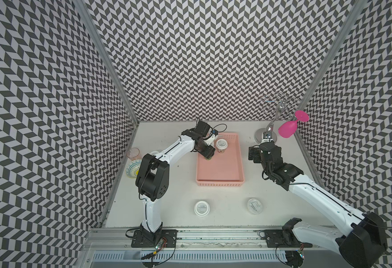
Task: Put the yogurt in the basket
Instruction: Place the yogurt in the basket.
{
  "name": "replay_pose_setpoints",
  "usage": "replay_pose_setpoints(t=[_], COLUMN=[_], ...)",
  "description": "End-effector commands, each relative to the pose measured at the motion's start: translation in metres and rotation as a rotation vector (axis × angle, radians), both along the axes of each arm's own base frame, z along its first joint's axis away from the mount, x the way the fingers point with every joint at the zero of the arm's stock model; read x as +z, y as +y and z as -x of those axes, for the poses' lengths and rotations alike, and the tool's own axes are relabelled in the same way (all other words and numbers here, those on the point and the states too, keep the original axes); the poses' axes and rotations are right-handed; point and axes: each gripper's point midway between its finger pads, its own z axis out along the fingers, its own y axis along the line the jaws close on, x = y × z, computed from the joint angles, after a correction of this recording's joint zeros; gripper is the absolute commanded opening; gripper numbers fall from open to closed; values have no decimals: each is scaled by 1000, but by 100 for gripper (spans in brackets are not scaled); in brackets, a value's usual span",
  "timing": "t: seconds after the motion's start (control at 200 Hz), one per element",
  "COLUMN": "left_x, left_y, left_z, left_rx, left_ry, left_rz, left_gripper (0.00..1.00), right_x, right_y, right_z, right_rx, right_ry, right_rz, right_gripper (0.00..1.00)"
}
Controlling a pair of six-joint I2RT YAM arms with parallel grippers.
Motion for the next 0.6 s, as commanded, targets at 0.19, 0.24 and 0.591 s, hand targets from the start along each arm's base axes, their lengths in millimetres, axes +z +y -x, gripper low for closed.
replay_pose_setpoints(t=[0.19, 0.24, 0.591], left_x=[-31, -33, -44], left_y=[0, 1, 1], left_z=[-3, -2, -1], left_rx=[18, 19, 23], left_ry=[11, 10, 28], left_rz=[-23, -27, -31], left_gripper=[64, 64, 67], right_x=[4, 3, 3], right_y=[1, 1, 1], right_z=[-5, -5, -5], right_rx=[-6, -6, -4], right_ry=[-31, -30, -29], right_rz=[-24, -26, -26], right_gripper=[100, 100, 100])
